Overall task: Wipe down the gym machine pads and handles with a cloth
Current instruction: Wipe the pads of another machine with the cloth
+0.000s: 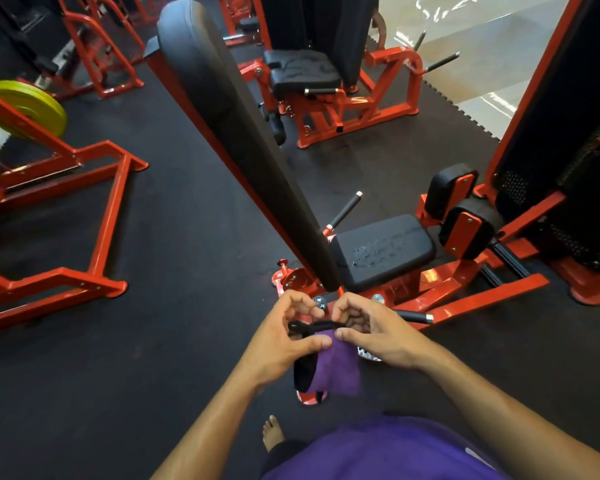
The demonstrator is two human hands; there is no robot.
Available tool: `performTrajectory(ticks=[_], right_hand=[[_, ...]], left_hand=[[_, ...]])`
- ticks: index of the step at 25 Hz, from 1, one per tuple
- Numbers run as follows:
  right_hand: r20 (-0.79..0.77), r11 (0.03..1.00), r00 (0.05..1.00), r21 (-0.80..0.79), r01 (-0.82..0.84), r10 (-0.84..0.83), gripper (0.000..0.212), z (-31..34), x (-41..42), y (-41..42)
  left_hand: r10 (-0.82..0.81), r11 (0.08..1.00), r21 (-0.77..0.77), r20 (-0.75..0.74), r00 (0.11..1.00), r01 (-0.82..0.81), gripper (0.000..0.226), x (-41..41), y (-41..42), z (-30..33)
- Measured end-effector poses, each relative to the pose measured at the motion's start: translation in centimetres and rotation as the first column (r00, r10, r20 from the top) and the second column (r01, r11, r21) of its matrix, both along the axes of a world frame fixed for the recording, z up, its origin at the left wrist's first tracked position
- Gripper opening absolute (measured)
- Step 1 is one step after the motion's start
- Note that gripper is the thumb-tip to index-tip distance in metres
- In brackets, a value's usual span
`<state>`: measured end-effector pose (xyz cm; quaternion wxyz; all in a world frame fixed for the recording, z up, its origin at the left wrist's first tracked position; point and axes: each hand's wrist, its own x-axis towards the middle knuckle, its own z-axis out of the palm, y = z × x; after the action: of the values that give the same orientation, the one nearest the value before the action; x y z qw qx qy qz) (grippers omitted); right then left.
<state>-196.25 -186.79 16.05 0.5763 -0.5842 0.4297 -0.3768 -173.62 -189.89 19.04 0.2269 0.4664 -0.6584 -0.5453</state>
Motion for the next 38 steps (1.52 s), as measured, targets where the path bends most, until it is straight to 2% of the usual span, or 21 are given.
performTrajectory(ticks=[3, 6, 9, 13, 15, 18, 21, 24, 27, 31, 33, 35, 36, 38], right_hand=[[-0.024, 0.995, 0.996, -0.043, 0.085, -0.086, 0.022, -0.1, 0.3, 0.8], [-0.148, 0.995, 0.986, -0.065, 0.071, -0.080, 0.022, -0.1, 0.0, 1.5], [-0.277, 0.995, 0.957, -0.065, 0.071, -0.086, 0.025, 0.0, -0.5, 1.8], [-0.306, 0.987, 0.944, -0.139, 0.079, -0.119, 0.020, 1.1, -1.1, 1.7], [-0.301, 0.982, 0.944, -0.165, 0.086, -0.133, 0.027, 1.5, -1.3, 1.6], [-0.230, 0.965, 0.944, -0.167, 0.201, -0.236, 0.033, 1.8, -1.8, 1.3], [-0.278, 0.940, 0.903, -0.190, 0.284, -0.329, 0.034, 2.2, -2.4, 1.1], [-0.301, 0.907, 0.861, -0.232, 0.351, -0.410, 0.034, 2.9, -2.3, 0.9], [-0.211, 0.878, 0.857, -0.214, 0.428, -0.470, 0.028, 4.2, -2.2, -0.4], [-0.011, 0.863, 0.875, -0.171, 0.475, -0.484, 0.024, 7.0, -1.7, -3.2], [0.062, 0.876, 0.891, -0.166, 0.454, -0.450, 0.021, 8.5, -1.4, -4.8], [0.046, 0.890, 0.916, -0.222, 0.399, -0.399, 0.024, 10.5, -0.9, -6.4], [0.041, 0.898, 0.927, -0.238, 0.371, -0.373, 0.027, 11.8, -0.5, -7.0], [0.038, 0.891, 0.940, -0.306, 0.335, -0.340, 0.022, 14.6, 0.2, -8.0]], left_hand=[[-0.002, 0.995, 0.101, -0.031, 1.000, 0.005, 0.067, 0.3, 2.0, -2.2], [0.065, 0.992, 0.109, -0.068, 0.996, -0.057, 0.061, -0.1, 3.1, -3.2], [0.057, 0.998, -0.018, 0.018, 0.998, -0.057, 0.048, -0.4, 2.8, -2.4], [-0.015, 0.975, -0.218, 0.148, 0.989, 0.048, 0.024, -0.2, 1.9, -1.1], [-0.044, 0.966, -0.243, 0.170, 0.984, 0.085, 0.025, 0.0, 1.4, -0.9], [-0.143, 0.929, -0.300, 0.255, 0.956, 0.219, 0.034, 0.9, 0.7, -1.3], [-0.099, 0.880, -0.416, 0.310, 0.946, 0.228, 0.027, 1.9, -0.1, -1.2], [0.027, 0.859, -0.502, 0.243, 0.970, 0.102, 0.018, 2.3, -1.6, 0.6], [0.113, 0.845, -0.534, 0.129, 0.985, -0.027, 0.021, 1.9, -3.0, 3.0], [0.191, 0.901, -0.369, -0.133, 0.973, -0.227, 0.036, 1.0, -4.1, 6.5], [0.240, 0.900, -0.280, -0.320, 0.917, -0.333, 0.046, 0.8, -4.8, 7.9], [0.222, 0.936, -0.141, -0.475, 0.851, -0.323, 0.064, 0.8, -5.6, 8.5], [0.199, 0.959, -0.076, -0.503, 0.841, -0.273, 0.069, 0.6, -5.9, 8.5], [0.176, 0.978, -0.014, -0.465, 0.867, -0.206, 0.052, 0.2, -6.2, 7.9]])
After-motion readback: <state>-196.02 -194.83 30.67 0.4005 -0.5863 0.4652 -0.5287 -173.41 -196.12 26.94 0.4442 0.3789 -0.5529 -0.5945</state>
